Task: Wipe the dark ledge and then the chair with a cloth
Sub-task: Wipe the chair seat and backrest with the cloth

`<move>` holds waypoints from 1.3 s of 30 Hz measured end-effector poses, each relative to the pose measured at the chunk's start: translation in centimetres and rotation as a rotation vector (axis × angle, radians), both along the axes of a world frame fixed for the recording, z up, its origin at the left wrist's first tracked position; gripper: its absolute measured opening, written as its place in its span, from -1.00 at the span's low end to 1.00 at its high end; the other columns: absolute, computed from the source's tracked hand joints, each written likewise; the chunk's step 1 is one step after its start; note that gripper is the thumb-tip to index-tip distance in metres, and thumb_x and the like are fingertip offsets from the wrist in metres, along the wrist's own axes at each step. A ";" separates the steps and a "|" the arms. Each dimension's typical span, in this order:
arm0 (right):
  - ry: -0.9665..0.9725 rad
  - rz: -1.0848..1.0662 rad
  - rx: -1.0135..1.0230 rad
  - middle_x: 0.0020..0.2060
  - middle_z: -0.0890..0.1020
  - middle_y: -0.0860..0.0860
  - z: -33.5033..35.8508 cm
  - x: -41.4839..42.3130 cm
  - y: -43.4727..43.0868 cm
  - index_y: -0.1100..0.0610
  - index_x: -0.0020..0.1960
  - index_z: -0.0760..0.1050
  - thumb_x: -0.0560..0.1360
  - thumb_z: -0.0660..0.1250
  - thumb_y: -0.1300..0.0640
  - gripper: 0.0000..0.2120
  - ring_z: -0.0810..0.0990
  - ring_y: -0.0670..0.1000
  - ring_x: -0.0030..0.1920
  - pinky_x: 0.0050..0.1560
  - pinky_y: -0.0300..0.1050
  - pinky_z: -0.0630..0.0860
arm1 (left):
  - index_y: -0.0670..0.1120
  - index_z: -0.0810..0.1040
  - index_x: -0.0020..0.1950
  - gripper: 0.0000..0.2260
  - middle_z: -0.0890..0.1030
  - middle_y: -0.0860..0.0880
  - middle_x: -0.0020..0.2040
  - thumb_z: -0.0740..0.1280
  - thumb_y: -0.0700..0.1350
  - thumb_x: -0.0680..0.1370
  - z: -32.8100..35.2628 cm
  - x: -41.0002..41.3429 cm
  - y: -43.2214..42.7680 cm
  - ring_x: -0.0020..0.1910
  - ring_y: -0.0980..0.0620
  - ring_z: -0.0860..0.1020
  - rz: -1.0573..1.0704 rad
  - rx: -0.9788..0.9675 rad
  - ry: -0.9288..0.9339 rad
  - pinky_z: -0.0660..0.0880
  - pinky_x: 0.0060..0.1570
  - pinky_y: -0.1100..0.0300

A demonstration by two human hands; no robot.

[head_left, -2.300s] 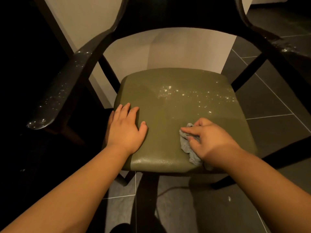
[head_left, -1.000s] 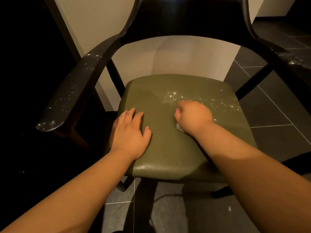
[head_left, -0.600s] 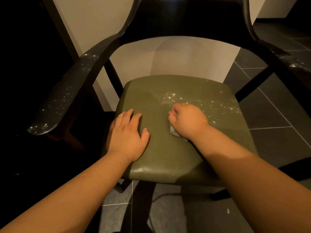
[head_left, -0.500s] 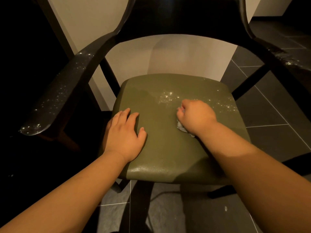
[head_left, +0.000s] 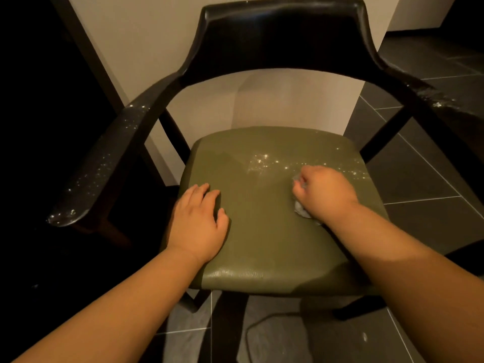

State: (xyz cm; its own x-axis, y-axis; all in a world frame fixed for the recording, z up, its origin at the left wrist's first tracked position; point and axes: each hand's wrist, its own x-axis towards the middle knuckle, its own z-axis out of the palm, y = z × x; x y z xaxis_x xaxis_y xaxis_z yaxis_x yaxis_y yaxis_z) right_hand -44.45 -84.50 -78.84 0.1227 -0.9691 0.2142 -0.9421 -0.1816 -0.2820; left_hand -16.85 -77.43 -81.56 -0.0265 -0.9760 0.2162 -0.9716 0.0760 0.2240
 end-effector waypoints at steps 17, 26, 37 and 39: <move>-0.145 0.047 0.129 -0.12 0.60 0.11 -0.3 4.5 -0.5 0.03 -0.13 0.37 0.57 0.32 -0.06 -0.79 0.59 0.22 -0.14 -0.23 -0.07 0.30 | -0.13 0.31 0.61 -0.35 0.28 -0.17 0.63 0.18 0.12 0.55 1.3 -5.2 -4.3 0.63 -0.16 0.19 0.184 0.125 0.000 0.06 0.63 -0.14; -0.278 0.083 0.089 -0.14 0.60 0.07 -0.9 5.8 0.7 0.09 0.03 0.55 0.52 0.42 0.00 -0.82 0.57 0.18 -0.12 -0.15 -0.06 0.42 | -0.15 0.29 0.61 -0.34 0.27 -0.18 0.63 0.16 0.11 0.55 1.1 -4.8 -4.4 0.62 -0.17 0.19 0.189 0.141 -0.043 0.06 0.63 -0.15; -0.244 0.087 0.065 -0.19 0.56 0.06 -1.1 5.5 0.5 0.07 -0.05 0.58 0.56 0.37 -0.09 -0.78 0.53 0.13 -0.21 -0.28 -0.08 0.45 | -0.14 0.32 0.59 -0.36 0.28 -0.18 0.62 0.21 0.11 0.55 1.0 -4.9 -4.7 0.62 -0.19 0.21 0.197 0.145 -0.060 0.08 0.63 -0.14; -0.237 0.086 0.076 -0.19 0.59 0.04 -0.8 5.9 -1.3 0.06 -0.03 0.57 0.58 0.33 -0.13 -0.75 0.54 0.13 -0.21 -0.30 -0.11 0.37 | -0.13 0.33 0.58 -0.36 0.28 -0.18 0.62 0.21 0.11 0.54 1.0 -4.8 -4.8 0.61 -0.18 0.20 0.203 0.143 -0.066 0.08 0.63 -0.13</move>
